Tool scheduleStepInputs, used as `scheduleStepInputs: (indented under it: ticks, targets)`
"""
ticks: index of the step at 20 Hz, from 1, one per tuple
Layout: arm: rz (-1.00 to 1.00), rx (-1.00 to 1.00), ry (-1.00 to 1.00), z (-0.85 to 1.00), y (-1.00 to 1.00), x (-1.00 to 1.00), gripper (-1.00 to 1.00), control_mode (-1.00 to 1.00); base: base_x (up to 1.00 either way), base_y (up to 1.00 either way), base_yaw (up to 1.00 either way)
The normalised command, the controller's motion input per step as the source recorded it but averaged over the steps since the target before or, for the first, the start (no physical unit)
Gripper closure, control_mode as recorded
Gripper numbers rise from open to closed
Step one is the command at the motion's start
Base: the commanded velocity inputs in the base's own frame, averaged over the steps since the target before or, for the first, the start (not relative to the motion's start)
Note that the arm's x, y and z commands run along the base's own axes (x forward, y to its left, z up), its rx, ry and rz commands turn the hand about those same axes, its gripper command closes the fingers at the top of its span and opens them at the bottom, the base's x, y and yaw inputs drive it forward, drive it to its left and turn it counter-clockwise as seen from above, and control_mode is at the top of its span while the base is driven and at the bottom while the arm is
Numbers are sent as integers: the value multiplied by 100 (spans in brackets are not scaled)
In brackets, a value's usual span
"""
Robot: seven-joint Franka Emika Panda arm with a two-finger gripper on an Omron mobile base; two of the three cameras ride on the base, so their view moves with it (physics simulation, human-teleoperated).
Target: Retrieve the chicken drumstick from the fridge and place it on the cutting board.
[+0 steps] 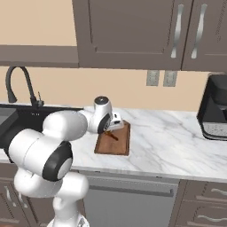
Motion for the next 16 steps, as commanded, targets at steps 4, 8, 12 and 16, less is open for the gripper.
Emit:
scheduleStepInputs:
  ticks: [4,8,12,16]
  targets:
    - [7,0,0,-37,-17,49,100,-100,0,0,0]
    - [3,0,0,-51,-4,20,100,-100,0,0,0]
    - [0,-1,0,-47,6,1,100,-100,0,0,0]
    - [0,0,0,-31,4,2,100,-100,0,0,0]
